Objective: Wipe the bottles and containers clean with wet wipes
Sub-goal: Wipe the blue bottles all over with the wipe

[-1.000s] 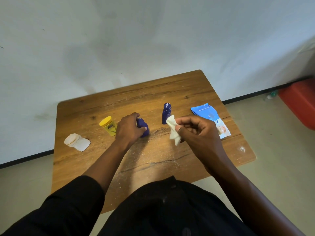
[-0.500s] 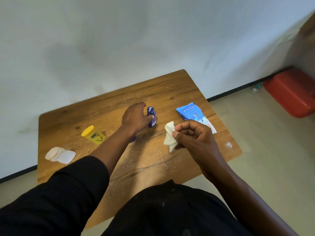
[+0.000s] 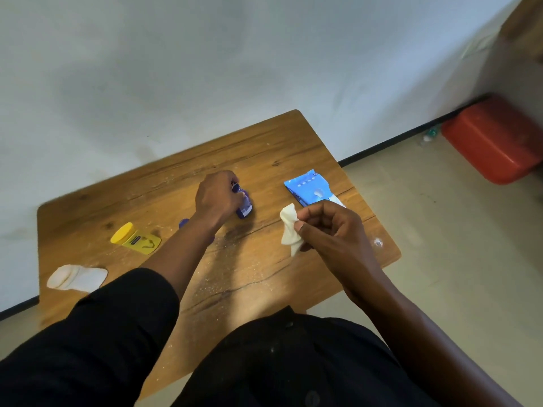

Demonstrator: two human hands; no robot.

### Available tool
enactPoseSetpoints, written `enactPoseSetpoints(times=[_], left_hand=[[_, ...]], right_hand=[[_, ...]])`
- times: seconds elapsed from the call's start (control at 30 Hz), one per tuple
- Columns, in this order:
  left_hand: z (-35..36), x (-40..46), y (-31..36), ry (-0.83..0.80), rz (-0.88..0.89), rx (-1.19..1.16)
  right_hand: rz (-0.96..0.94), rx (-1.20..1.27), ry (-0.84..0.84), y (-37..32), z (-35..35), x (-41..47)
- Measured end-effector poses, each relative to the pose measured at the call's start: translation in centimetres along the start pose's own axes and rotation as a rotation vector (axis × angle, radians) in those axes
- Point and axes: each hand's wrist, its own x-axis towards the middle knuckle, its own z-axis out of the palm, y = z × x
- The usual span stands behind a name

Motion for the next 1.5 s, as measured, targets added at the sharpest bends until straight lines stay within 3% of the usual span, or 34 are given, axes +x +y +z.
enactPoseSetpoints(times=[0.33,0.47,0.63,0.8,1.03,1.3,1.37,1.5], left_hand=[[-9.1,-10.7,1.0,0.172,-0.102,-0.958],[-12.0,-13.9,1.7,0.208,-0.159,-1.389],[-14.2,-16.2,1.7,0.286,-0.253,-1.619],[-14.5,-17.7,0.3,0.131,-0.323,-1.78],[-16.2,-19.5,-0.7,-0.086,-0.312,-1.917],[-18.0,-19.8,-5.3,0.157,-0.355,-1.867],[-18.1,-20.0,-5.5,0.121,-0.318,-1.894],[-18.4,-20.5,-5.0,-0.023,-0.278,-1.94]], right_hand=[[-0.234,-0.226,-0.012,-1.3,2.6,1.4],[-0.515,-0.389,0.004,-3.1,5.4,0.5],[-0.838,-0.447,-0.071,-4.8,9.0,-1.7],[-1.036,-0.526,-0.265,-5.1,11.9,-3.8],[-1.098,-0.604,-0.168,-8.4,16.3,-2.5],[-1.176,-0.662,-0.462,-6.6,17.4,-5.8],[-1.171,-0.653,-0.441,-6.7,18.1,-5.5],[-1.127,-0.595,-0.228,-8.2,20.3,-4.3]])
